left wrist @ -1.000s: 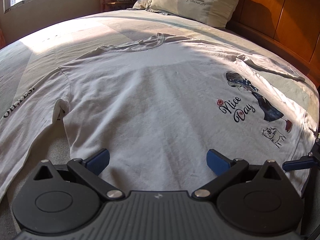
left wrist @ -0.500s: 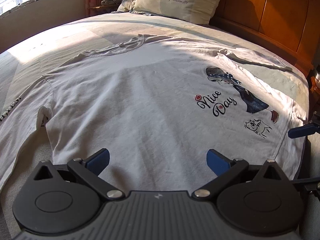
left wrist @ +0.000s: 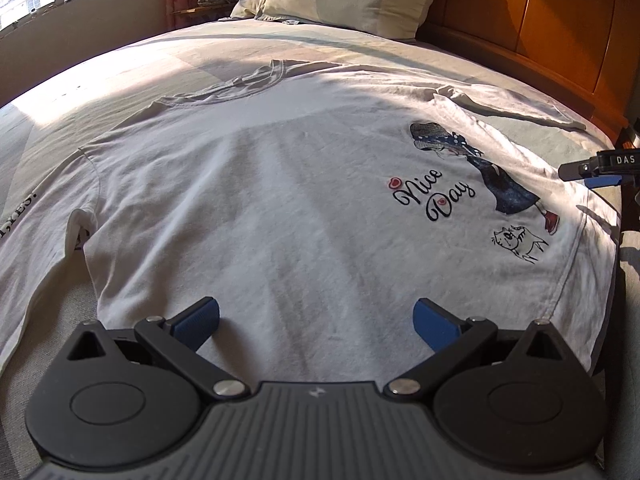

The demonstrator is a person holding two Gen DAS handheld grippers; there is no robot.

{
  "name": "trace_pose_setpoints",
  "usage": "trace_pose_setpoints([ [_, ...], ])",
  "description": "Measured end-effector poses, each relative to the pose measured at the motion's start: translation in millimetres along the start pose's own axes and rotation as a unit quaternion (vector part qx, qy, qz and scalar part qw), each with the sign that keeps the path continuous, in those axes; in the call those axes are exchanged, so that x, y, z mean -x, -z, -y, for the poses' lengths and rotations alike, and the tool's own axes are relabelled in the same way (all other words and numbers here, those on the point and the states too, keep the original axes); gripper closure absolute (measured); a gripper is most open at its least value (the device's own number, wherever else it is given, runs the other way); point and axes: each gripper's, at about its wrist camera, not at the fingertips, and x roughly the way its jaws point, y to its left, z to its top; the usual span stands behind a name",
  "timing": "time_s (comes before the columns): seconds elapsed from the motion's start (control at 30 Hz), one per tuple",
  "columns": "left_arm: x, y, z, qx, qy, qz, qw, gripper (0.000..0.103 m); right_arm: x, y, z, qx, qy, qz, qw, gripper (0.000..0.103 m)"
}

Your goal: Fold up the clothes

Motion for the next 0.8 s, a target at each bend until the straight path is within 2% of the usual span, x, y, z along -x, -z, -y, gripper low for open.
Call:
trace_pose_setpoints([
  [0.07,-0.9,-0.4,0.6,0.0,0.0,0.0,1.0,0.001,10.3,3.9,-4.5,-0.012,-0.038,0.005,0.999,0.0],
  [0.13,-0.9,-0.1,0.3,0.001,0.0,0.0,1.0,0.001,13.5,11.7,-17.3,0.011,-0.054,0.0,0.998,0.0],
  [0.2,-0.9,0.2,-0.1,0.002,0.001,-0.001,1.0,0.001,10.3,21.6,-28.0,0.04,-0.049,-0.015,0.998,0.0],
  [0.27,1.0,0.1,-0.7,0.002,-0.001,0.002,1.0,0.001,10.4,29.2,-35.8,0.064,-0.017,-0.013,0.998,0.0],
  [0.37,5.4,-0.9,-3.3,0.006,-0.003,0.01,0.9999,0.001,14.1,21.0,-51.9,0.089,-0.032,-0.002,0.996,0.0],
  [0.5,11.9,-2.4,-15.9,0.034,-0.006,0.025,0.9991,0.001,0.6,-19.1,-96.3,0.149,-0.082,0.03,0.985,0.0],
  [0.63,9.8,-2.0,-30.3,0.064,-0.018,0.024,0.9975,0.001,-43.8,-61.2,-146.3,0.209,-0.115,0.037,0.97,0.0],
  [0.7,6.0,-0.4,-36.2,0.074,-0.027,0.018,0.9967,0.001,-69.4,-77.9,-166.0,0.231,-0.107,0.053,0.966,0.0],
  [0.8,2.6,0.6,-40.1,0.081,-0.033,0.014,0.9961,0.001,-111.0,-104.7,-179.2,0.209,-0.09,0.076,0.971,0.0],
])
